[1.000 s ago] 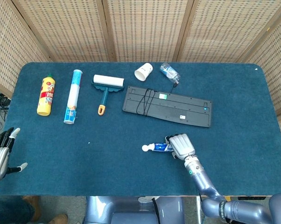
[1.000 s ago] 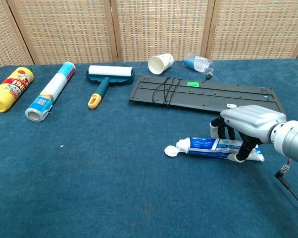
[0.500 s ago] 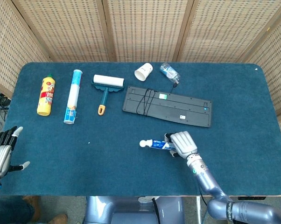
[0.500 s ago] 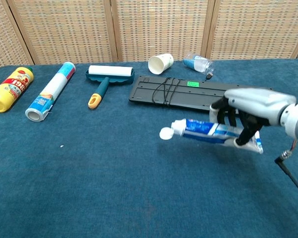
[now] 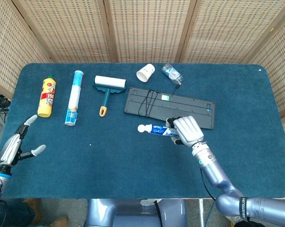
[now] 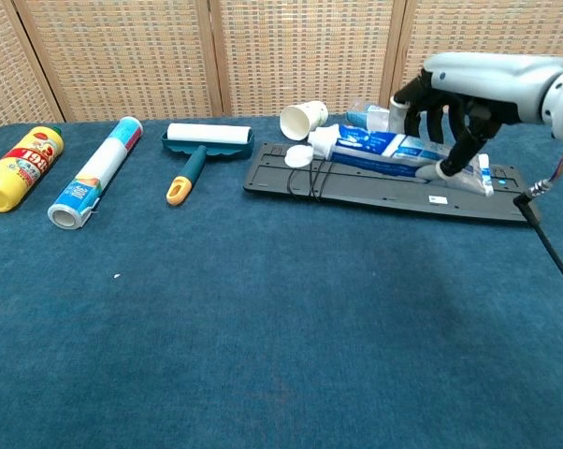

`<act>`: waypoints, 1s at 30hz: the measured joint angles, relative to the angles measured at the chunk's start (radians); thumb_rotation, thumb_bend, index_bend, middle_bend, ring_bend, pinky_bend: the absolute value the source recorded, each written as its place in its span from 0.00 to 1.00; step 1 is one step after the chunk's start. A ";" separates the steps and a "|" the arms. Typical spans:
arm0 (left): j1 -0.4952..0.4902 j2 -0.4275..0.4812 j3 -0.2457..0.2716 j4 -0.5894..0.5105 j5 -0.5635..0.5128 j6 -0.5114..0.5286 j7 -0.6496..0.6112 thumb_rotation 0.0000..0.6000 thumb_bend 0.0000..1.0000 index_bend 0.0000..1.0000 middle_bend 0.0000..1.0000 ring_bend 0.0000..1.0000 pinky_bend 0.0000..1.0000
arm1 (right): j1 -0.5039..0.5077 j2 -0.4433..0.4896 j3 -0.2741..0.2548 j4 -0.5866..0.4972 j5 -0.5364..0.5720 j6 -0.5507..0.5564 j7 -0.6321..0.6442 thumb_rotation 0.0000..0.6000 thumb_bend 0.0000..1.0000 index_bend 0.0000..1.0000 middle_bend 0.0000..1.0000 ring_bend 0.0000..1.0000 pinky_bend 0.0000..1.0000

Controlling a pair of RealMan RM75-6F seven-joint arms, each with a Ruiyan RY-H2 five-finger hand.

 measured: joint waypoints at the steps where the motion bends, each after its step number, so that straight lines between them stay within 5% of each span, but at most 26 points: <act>1: -0.013 -0.007 -0.005 0.014 0.011 -0.005 -0.110 0.23 0.00 0.00 0.00 0.00 0.00 | 0.006 0.003 0.005 -0.009 0.017 -0.001 -0.004 1.00 0.63 0.67 0.69 0.56 0.63; 8: -0.115 -0.072 -0.066 0.069 0.030 -0.053 -0.629 0.19 0.00 0.00 0.00 0.00 0.00 | 0.074 0.007 0.042 -0.070 0.131 0.010 -0.062 1.00 0.63 0.67 0.69 0.56 0.63; 13: -0.191 -0.111 -0.127 0.047 -0.015 -0.125 -0.789 0.19 0.00 0.00 0.00 0.00 0.00 | 0.106 -0.006 0.062 -0.083 0.176 0.024 -0.085 1.00 0.63 0.67 0.70 0.57 0.63; 30: -0.325 -0.157 -0.227 -0.041 -0.171 -0.337 -0.878 0.19 0.00 0.00 0.00 0.00 0.00 | 0.220 0.028 0.151 -0.174 0.368 0.059 -0.112 1.00 0.63 0.68 0.70 0.57 0.63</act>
